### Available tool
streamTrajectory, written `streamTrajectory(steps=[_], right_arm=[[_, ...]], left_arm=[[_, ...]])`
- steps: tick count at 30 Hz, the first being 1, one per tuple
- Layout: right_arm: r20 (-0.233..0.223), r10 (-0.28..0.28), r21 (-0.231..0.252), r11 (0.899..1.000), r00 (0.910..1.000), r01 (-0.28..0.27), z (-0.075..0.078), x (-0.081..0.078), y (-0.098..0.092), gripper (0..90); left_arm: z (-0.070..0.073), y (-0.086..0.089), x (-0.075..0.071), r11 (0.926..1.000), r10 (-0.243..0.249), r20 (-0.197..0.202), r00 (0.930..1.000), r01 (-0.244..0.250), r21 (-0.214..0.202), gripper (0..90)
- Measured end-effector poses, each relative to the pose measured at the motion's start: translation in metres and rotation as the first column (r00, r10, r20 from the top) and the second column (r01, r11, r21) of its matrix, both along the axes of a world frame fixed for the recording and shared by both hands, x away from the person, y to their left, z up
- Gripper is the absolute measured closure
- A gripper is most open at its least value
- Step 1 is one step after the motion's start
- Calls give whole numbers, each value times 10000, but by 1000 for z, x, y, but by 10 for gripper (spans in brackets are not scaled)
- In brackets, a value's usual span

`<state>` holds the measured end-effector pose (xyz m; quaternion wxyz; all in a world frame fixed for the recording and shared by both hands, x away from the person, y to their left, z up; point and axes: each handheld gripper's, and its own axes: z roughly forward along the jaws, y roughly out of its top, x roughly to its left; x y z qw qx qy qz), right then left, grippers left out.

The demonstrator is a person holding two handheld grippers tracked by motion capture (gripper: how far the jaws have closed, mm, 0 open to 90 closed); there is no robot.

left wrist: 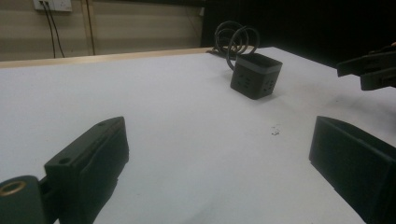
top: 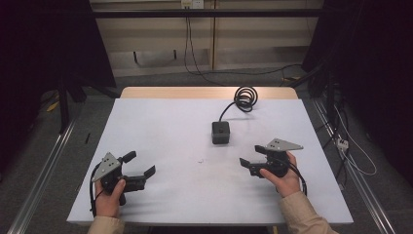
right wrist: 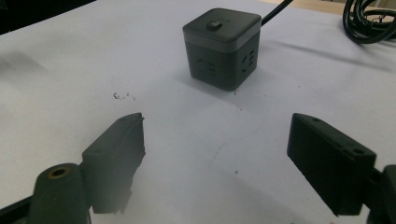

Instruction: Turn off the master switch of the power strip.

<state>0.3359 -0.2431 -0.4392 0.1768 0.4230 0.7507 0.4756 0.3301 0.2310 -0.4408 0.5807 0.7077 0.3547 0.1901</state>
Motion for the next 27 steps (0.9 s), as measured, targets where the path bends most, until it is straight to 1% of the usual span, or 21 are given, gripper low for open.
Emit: streamTrajectory(steps=[3,10,12,17,20,24,27], right_arm=[[-25,-31,0,10000,10000,31,-2,-3,-3,188],[-75,-66,-176,9998,10000,65,-4,-12,-9,188],[-59,-117,-145,9998,9999,116,-6,-14,-12,186],[-40,-132,-257,9996,9999,131,-8,-18,-17,160],[-22,-156,-387,9991,9999,155,-8,-20,-19,156],[11,-155,-403,9991,9999,155,-8,-24,-22,148],[13,-166,-514,9985,9999,167,-8,-26,-25,141]], left_arm=[[0,0,0,10000,27,5,10000,-27,-1,45],[0,0,0,10000,5,30,10000,-5,46,46],[0,-1,0,10000,-3,29,10000,3,47,46],[0,-1,0,10000,-9,29,10000,9,58,45],[0,-1,0,10000,4,15,10000,-4,46,46],[0,-1,0,10000,8,22,10000,-8,41,45],[0,-1,0,10000,3,18,10000,-3,53,46]])
